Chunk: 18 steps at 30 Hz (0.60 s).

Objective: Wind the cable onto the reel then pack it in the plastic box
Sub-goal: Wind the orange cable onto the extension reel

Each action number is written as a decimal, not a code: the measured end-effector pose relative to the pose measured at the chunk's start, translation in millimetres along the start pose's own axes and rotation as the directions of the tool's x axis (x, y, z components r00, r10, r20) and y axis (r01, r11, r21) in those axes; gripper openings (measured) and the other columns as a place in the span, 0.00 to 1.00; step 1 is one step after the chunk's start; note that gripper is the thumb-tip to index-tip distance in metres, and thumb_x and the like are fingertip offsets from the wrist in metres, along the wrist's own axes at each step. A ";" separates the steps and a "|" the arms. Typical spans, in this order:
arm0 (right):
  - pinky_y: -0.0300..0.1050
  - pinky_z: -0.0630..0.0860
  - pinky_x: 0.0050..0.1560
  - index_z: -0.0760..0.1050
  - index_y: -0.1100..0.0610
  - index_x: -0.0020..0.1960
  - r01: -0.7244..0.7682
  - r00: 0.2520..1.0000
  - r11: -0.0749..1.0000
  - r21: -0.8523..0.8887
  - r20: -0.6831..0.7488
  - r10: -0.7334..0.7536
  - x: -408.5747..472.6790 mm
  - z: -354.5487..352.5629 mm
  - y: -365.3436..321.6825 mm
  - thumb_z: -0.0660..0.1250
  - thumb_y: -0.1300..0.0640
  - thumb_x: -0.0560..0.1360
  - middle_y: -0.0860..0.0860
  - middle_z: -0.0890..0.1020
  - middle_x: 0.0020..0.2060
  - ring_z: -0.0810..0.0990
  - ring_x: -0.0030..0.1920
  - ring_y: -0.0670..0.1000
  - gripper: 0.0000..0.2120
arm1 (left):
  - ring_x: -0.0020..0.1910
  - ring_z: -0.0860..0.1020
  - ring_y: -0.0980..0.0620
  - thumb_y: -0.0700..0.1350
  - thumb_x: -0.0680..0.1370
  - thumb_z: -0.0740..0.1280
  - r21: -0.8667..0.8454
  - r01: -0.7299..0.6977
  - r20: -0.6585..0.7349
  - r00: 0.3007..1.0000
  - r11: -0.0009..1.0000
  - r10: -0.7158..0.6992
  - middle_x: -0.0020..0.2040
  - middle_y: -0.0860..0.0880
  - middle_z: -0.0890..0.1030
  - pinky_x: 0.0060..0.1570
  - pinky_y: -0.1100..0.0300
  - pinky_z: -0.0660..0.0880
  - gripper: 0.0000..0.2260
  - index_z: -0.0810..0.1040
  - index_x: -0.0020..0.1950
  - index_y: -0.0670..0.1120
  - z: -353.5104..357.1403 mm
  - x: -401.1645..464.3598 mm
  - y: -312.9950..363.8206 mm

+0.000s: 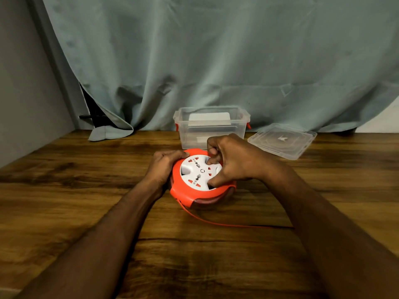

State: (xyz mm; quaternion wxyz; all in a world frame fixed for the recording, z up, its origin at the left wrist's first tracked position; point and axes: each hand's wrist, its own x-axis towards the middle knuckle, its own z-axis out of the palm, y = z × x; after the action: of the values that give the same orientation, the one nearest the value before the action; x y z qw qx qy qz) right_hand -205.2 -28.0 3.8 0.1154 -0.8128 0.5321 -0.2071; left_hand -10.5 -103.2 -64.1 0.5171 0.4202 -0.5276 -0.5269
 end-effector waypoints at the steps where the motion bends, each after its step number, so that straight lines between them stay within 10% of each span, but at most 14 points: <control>1: 0.37 0.74 0.35 0.68 0.48 0.43 -0.009 1.000 1.000 -0.010 -0.006 0.009 0.2 0.4 -1.3 0.86 0.48 0.59 0.44 0.83 0.43 0.84 0.52 0.43 0.27 | 0.33 0.81 0.44 0.38 0.74 0.73 -0.005 0.001 -0.008 1.000 1.000 -0.001 0.34 0.40 0.85 0.37 0.57 0.77 0.07 0.86 0.36 0.41 -0.1 0.7 -0.3; 11: 0.46 0.63 0.37 0.71 0.49 0.44 -0.275 0.907 0.929 -0.246 -0.386 0.167 11.8 33.4 -14.3 0.75 0.27 0.55 0.47 0.77 0.40 0.75 0.43 0.52 0.31 | 0.42 0.78 0.40 0.36 0.75 0.71 -0.078 -0.029 -0.118 0.993 0.997 0.020 0.41 0.33 0.83 0.46 0.48 0.74 0.06 0.85 0.39 0.37 3.4 6.6 -5.1; 18: 0.47 0.64 0.40 0.70 0.46 0.39 -0.184 0.922 0.947 -0.264 -0.381 0.073 14.9 40.4 -11.0 0.70 0.28 0.64 0.45 0.79 0.38 0.77 0.43 0.52 0.23 | 0.43 0.77 0.39 0.44 0.68 0.73 -0.065 -0.069 -0.071 0.995 0.995 0.065 0.49 0.23 0.81 0.46 0.46 0.73 0.19 0.81 0.48 0.27 3.3 3.1 -1.1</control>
State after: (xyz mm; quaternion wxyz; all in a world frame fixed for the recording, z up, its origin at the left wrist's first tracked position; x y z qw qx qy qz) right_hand -172.5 -38.5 -24.3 -0.0948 -0.7309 0.6217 -0.2651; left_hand -14.2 -105.9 -64.6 0.5664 0.4024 -0.5051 -0.5120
